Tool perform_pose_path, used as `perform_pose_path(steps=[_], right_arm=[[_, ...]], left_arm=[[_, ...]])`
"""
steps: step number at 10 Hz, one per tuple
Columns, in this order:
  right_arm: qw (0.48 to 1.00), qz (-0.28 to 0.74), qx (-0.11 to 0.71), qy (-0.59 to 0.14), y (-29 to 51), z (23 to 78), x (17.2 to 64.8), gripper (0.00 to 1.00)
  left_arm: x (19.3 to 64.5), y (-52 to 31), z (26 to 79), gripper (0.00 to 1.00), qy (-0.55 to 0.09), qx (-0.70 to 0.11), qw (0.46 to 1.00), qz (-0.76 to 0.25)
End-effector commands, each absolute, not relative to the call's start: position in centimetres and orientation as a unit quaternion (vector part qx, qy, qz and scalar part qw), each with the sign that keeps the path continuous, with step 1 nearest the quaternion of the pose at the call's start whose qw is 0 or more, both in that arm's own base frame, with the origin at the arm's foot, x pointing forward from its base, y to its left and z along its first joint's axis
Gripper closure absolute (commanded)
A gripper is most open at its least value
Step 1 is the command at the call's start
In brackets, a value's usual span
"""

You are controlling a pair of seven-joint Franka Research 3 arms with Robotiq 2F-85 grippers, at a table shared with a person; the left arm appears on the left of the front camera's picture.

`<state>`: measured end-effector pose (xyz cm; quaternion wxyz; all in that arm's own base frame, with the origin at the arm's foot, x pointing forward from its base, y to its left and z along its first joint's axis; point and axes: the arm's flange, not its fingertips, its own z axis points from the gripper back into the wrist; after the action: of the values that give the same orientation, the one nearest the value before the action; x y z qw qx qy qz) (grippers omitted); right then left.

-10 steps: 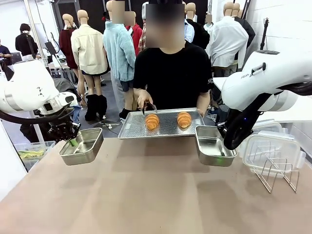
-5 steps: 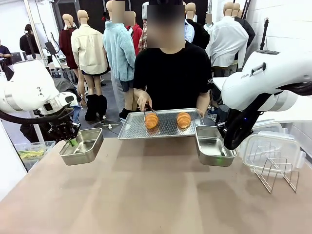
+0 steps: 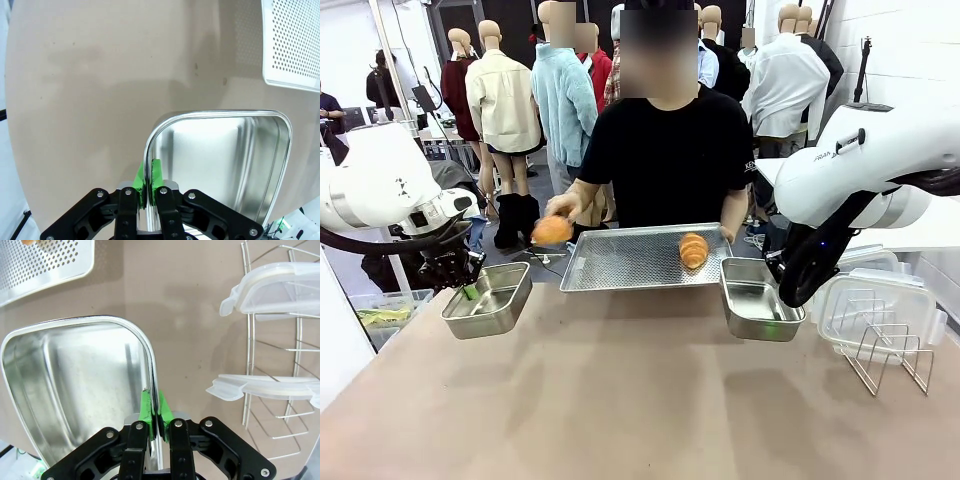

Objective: Place the bread in airtight containers.
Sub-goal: Once an object is inside an Airtight Container , place the container in the center of the table.

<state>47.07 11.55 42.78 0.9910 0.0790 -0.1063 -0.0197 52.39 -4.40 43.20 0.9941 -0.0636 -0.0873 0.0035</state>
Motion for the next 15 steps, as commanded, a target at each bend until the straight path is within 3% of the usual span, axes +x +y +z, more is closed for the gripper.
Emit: perform_pose_path(steps=[1, 15], right_arm=[[0.991, -0.020, 0.080, -0.108, 11.54, 42.90, 47.08, 1.00], [0.991, -0.020, 0.080, -0.108, 11.54, 42.90, 47.08, 1.00]], left_arm=[[52.69, -4.33, 43.56, 1.00, -0.091, -0.064, 0.994, 0.004], [52.69, -4.33, 43.56, 1.00, -0.091, -0.064, 0.994, 0.004]])
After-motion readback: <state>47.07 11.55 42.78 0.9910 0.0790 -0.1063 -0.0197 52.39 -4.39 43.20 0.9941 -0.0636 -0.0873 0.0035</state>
